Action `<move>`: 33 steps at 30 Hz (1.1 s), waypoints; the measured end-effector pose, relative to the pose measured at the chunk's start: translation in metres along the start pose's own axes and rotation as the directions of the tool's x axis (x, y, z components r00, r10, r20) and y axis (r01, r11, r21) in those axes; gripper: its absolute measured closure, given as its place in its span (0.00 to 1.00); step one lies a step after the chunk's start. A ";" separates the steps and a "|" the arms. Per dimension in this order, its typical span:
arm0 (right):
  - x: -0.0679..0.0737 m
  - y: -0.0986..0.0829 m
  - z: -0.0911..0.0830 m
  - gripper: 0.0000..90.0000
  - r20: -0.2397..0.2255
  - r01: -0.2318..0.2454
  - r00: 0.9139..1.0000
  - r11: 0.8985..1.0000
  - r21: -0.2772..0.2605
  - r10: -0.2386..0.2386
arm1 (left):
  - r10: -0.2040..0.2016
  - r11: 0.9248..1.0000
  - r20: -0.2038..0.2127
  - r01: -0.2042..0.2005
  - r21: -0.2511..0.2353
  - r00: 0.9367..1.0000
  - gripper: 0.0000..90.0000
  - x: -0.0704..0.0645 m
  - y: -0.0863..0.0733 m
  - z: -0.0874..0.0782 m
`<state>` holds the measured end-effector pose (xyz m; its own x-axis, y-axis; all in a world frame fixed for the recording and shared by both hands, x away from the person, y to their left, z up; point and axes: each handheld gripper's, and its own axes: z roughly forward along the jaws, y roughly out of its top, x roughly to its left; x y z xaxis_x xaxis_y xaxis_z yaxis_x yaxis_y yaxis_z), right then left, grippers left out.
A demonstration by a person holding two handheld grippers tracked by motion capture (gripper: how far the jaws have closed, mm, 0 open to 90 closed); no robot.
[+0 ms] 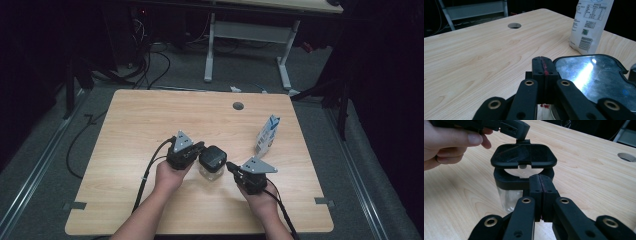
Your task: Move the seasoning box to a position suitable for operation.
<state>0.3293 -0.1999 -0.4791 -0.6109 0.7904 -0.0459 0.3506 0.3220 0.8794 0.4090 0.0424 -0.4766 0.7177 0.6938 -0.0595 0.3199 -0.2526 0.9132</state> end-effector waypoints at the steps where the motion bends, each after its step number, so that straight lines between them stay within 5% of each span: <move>1: 0.000 0.001 0.001 0.99 0.001 0.003 1.000 1.000 0.000 -0.003 | -0.001 1.000 0.001 0.001 0.000 1.000 1.00 0.000 0.000 0.000; 24: -0.004 0.007 0.012 1.00 -0.012 -0.012 1.000 1.000 0.010 0.012 | -0.013 1.000 0.007 0.013 -0.005 1.000 1.00 0.001 -0.001 0.000; 33: -0.003 0.014 0.010 1.00 -0.015 -0.013 1.000 1.000 -0.007 0.013 | -0.020 1.000 0.000 0.020 -0.012 1.000 1.00 0.002 -0.018 -0.028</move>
<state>0.3427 -0.1924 -0.4711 -0.6169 0.7865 -0.0277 0.3537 0.3085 0.8830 0.3873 0.0676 -0.4822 0.7109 0.6989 -0.0779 0.3272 -0.2306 0.9164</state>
